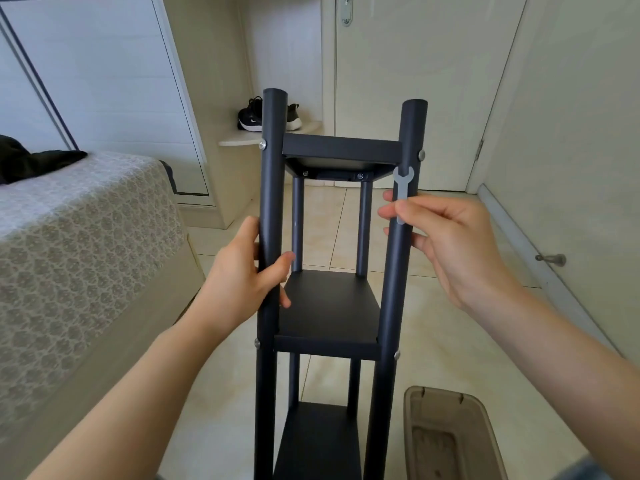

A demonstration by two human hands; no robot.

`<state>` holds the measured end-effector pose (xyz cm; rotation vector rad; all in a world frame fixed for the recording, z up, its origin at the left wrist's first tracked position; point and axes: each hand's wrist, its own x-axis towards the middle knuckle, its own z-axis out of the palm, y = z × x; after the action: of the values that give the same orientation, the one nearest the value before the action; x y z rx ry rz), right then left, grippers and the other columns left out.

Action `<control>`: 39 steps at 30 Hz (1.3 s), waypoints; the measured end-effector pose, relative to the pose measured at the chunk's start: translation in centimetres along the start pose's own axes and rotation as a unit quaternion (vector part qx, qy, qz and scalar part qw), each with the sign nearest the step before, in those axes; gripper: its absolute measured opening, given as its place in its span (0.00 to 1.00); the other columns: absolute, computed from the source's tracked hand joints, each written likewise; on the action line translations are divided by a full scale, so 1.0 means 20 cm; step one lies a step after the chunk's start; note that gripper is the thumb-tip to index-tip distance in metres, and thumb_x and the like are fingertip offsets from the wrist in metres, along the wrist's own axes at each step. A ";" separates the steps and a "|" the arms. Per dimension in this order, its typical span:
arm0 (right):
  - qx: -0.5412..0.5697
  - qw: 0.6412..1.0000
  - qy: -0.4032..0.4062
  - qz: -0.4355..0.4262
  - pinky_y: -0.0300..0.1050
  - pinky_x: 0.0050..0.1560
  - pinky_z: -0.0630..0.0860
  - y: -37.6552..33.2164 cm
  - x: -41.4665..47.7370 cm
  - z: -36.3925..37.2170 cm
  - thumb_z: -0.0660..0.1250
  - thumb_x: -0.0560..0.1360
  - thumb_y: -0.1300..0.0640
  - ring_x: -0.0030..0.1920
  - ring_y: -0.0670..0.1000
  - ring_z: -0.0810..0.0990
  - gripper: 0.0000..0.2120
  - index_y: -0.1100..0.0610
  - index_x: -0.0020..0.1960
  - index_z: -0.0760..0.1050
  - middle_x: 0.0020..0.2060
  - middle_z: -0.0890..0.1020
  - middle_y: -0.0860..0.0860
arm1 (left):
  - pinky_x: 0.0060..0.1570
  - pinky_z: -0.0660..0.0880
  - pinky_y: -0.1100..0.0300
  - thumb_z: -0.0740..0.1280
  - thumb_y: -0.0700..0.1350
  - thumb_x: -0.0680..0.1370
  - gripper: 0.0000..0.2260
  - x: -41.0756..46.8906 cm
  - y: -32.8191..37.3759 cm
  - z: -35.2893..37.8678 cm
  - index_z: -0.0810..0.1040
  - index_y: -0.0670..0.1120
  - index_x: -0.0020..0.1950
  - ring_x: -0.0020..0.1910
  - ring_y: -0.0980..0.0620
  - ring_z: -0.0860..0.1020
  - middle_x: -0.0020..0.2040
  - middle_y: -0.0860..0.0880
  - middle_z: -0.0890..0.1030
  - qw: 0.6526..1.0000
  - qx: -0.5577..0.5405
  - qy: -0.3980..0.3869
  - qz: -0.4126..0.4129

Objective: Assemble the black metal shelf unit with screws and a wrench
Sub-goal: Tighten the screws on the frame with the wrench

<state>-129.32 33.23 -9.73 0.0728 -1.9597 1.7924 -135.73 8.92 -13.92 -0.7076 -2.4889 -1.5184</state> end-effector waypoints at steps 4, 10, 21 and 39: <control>-0.009 1.000 -0.005 -0.020 0.58 0.61 0.78 -0.01 -0.01 -0.01 0.68 0.77 0.63 0.56 0.47 0.83 0.13 0.50 0.41 0.86 0.48 0.87 0.49 | 0.32 0.81 0.58 0.68 0.47 0.81 0.10 0.01 -0.01 0.03 0.68 0.51 0.56 0.28 0.48 0.84 0.36 0.48 0.81 1.000 0.002 0.015 -0.008; -0.031 0.998 -0.002 -0.054 0.67 0.58 0.76 -0.01 -0.03 -0.01 0.68 0.73 0.53 0.51 0.65 0.81 0.09 0.44 0.41 0.86 0.43 0.85 0.62 | 0.30 0.79 0.62 0.67 0.47 0.81 0.09 0.03 -0.03 0.03 0.67 0.51 0.56 0.28 0.48 0.83 0.40 0.46 0.80 0.999 0.020 0.015 -0.022; -0.056 0.989 -0.120 -0.067 0.63 0.56 0.77 -0.04 -0.05 0.06 0.69 0.76 0.51 0.54 0.78 0.72 0.07 0.44 0.47 0.86 0.48 0.78 0.75 | 0.43 0.83 0.45 0.66 0.45 0.81 0.10 0.03 0.00 -0.08 0.68 0.47 0.58 0.32 0.53 0.84 0.44 0.51 0.80 0.987 0.127 0.058 -0.080; -0.023 0.995 -0.084 -0.041 0.31 0.55 0.75 -0.07 -0.01 0.17 0.69 0.77 0.60 0.50 0.40 0.82 0.07 0.54 0.47 0.86 0.43 0.87 0.46 | 0.57 0.80 0.57 0.72 0.50 0.78 0.17 -0.11 0.17 0.20 0.75 0.54 0.66 0.55 0.55 0.83 0.56 0.56 0.82 0.980 -0.132 -0.128 -0.076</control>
<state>-129.74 29.76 -8.68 0.2941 -2.0809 1.7361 -131.64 12.94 -13.82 -0.8148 -2.6025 -1.9530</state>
